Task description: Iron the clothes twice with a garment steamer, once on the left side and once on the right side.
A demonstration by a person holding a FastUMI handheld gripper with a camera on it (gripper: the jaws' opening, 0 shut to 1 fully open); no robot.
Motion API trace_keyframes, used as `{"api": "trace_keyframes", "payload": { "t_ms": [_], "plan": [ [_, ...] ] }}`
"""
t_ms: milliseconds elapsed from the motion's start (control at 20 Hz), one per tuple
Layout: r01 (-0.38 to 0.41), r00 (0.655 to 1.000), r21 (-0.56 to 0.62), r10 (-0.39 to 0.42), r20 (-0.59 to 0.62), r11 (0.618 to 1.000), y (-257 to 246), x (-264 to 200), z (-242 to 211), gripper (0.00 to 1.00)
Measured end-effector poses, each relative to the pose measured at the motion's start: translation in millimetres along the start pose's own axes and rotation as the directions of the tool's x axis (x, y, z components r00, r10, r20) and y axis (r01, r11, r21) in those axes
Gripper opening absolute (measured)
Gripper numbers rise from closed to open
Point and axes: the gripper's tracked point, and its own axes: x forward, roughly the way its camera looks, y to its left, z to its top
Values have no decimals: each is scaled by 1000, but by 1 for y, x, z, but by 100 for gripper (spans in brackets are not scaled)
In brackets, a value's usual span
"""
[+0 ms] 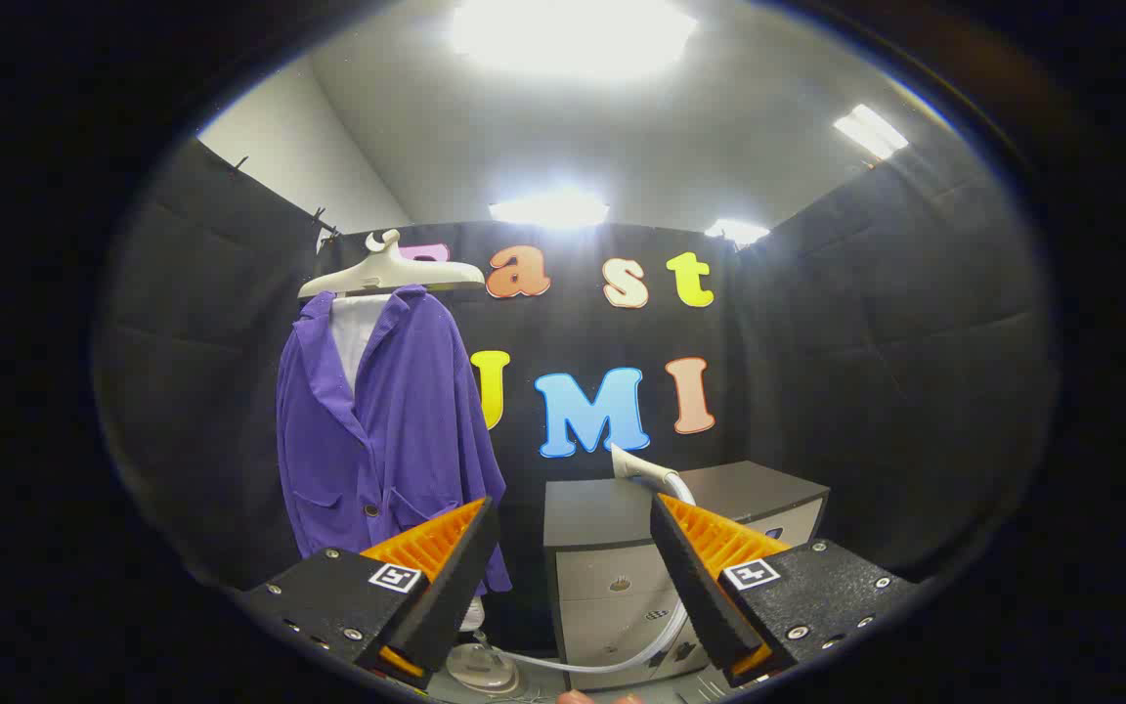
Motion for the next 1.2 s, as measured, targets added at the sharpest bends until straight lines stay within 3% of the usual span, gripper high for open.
{"api": "trace_keyframes", "payload": {
  "t_ms": [750,1200],
  "plan": [
    [26,1000,-29,-27,-14,999,-19,-19,-4,96],
    [55,996,-32,-57,-70,998,-56,18,-11,96]
  ]
}}
